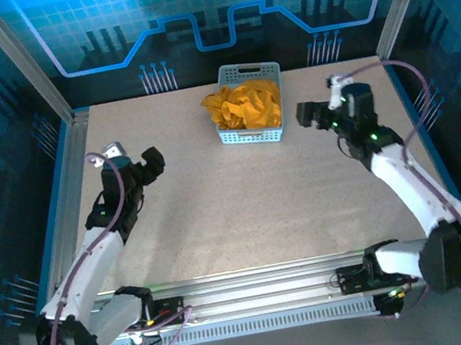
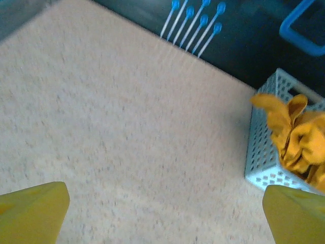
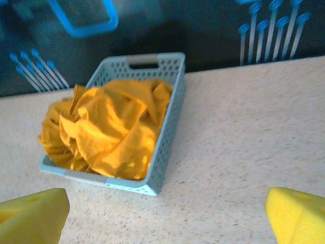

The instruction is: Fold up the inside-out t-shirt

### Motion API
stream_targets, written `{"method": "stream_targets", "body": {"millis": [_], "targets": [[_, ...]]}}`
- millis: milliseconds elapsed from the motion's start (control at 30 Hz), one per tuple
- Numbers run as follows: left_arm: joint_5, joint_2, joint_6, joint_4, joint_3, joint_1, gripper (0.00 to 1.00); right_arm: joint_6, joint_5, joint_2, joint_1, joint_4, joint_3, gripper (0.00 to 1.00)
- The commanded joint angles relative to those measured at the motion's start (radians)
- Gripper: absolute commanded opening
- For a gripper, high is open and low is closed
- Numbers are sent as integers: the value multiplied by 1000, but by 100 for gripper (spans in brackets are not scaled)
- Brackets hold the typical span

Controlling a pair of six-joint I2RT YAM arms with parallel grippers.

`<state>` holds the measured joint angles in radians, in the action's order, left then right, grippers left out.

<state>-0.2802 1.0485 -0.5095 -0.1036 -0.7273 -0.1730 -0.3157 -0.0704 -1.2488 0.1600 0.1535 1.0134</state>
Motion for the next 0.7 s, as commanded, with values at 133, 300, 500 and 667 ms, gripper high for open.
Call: {"method": "stream_targets", "body": {"millis": [133,300,500,667], "targets": [[192,76,-57,-58,-53,-8,99,24,-65,-376,176,182,365,100],[220,95,-54,-53,-36,-23,99,34,-130,-650,254,271,636,100],[230,97,-46,-48,-12,-33,99,12,-211,-919,286,403,929,100],[231,96,-39,-39,-1,-31,99,-4,-268,-1130,289,538,1149,100]]}}
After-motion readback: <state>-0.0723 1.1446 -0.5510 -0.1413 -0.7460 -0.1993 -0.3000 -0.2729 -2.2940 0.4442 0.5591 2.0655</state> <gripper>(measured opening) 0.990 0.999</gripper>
